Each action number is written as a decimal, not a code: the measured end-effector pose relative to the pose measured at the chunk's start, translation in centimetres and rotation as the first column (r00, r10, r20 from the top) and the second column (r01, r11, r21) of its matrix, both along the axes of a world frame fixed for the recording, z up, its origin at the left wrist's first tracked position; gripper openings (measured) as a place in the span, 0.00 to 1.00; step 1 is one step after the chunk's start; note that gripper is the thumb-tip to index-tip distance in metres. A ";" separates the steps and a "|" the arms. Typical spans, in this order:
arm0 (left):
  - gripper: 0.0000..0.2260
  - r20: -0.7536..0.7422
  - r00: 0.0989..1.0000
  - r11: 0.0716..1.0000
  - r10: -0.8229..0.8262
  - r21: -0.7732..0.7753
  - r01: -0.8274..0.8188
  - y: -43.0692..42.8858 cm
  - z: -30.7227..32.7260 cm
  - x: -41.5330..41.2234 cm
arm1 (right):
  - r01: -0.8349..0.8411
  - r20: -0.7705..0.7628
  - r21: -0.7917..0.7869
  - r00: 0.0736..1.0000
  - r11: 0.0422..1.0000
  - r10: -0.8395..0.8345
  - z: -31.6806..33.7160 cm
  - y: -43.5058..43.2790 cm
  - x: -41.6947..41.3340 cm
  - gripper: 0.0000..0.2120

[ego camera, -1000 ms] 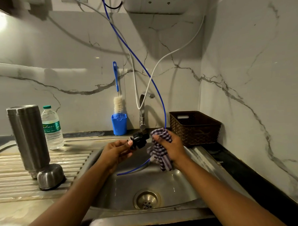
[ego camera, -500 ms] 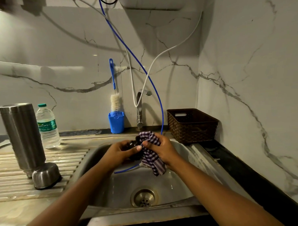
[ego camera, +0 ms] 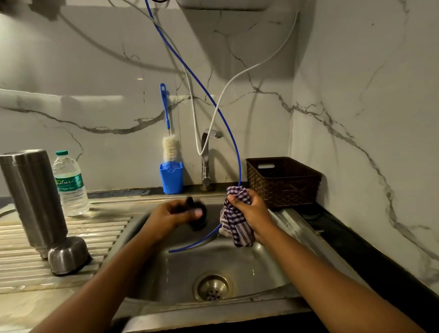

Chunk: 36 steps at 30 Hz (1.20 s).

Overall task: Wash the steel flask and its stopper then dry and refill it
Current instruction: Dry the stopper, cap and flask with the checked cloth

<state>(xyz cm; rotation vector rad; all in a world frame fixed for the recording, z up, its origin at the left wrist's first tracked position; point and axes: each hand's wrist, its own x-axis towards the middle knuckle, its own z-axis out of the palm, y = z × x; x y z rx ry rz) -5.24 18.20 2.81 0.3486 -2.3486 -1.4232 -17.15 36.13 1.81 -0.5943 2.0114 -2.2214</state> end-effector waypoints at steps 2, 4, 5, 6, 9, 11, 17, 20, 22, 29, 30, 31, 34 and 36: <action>0.18 0.171 0.980 0.965 0.098 -0.256 -0.052 -0.5 -1.1 -0.1 | 0.018 -0.018 0.052 1.000 0.998 -0.017 -0.2 0.0 0.0 0.24; 0.18 0.114 0.987 0.980 0.112 -0.178 -0.090 -0.6 -0.8 0.0 | 0.030 -0.024 0.069 0.999 0.997 -0.028 -0.3 0.0 -0.2 0.25; 0.17 0.061 0.994 0.992 0.096 -0.087 -0.090 -0.7 -0.4 -0.1 | 0.036 -0.030 0.062 0.999 0.997 -0.034 -0.2 0.1 -0.2 0.25; 0.17 0.034 0.996 0.995 0.086 -0.050 -0.084 -0.6 0.0 -0.1 | 0.038 -0.036 0.058 0.999 0.998 -0.036 -0.1 0.1 -0.1 0.25; 0.15 0.219 0.965 0.964 0.142 -0.251 -0.085 -1.1 -0.8 0.2 | 0.032 -0.058 0.088 0.998 0.996 -0.027 -0.1 0.1 0.1 0.25; 0.14 0.243 0.961 0.986 0.133 -0.131 -0.103 -1.4 -1.5 0.2 | 0.027 -0.086 0.125 0.996 0.992 -0.016 -0.1 0.1 0.5 0.23; 0.08 0.046 0.999 0.873 0.006 0.487 -0.028 -0.8 0.1 0.4 | -0.005 -0.080 0.129 0.997 0.992 0.015 0.7 0.0 1.5 0.21; 0.10 -0.008 0.998 0.826 -0.064 0.561 0.058 0.1 0.2 0.6 | -0.104 -0.087 0.125 0.990 0.987 0.115 1.0 -0.2 2.6 0.15; 0.09 -0.049 0.995 0.819 -0.086 0.566 0.098 0.7 0.4 0.5 | -0.181 -0.105 0.100 0.976 0.978 0.192 1.0 -0.8 3.8 0.13; 0.27 -0.161 0.974 0.986 -0.157 0.025 0.163 1.1 0.4 0.8 | -0.119 -0.099 0.062 0.987 0.991 0.125 1.2 -1.7 4.3 0.08; 0.25 -0.167 0.975 0.985 -0.144 -0.122 0.125 1.4 0.3 0.9 | -0.149 -0.021 0.047 0.989 0.988 0.150 1.4 -1.5 4.1 0.07; 0.24 -0.183 0.973 0.973 -0.140 -0.205 0.102 1.6 0.1 0.8 | -0.175 0.041 0.046 0.984 0.983 0.173 1.5 -1.3 4.1 0.07; 0.21 -0.237 0.961 0.981 -0.142 -0.160 0.105 1.8 -0.4 0.8 | -0.119 0.012 0.084 0.993 0.989 0.118 1.8 -1.2 4.5 0.11; 0.18 -0.249 0.964 0.995 -0.092 -0.062 0.079 1.9 -0.3 0.7 | 0.008 -0.124 0.056 0.992 0.998 -0.001 1.8 -1.4 4.6 0.17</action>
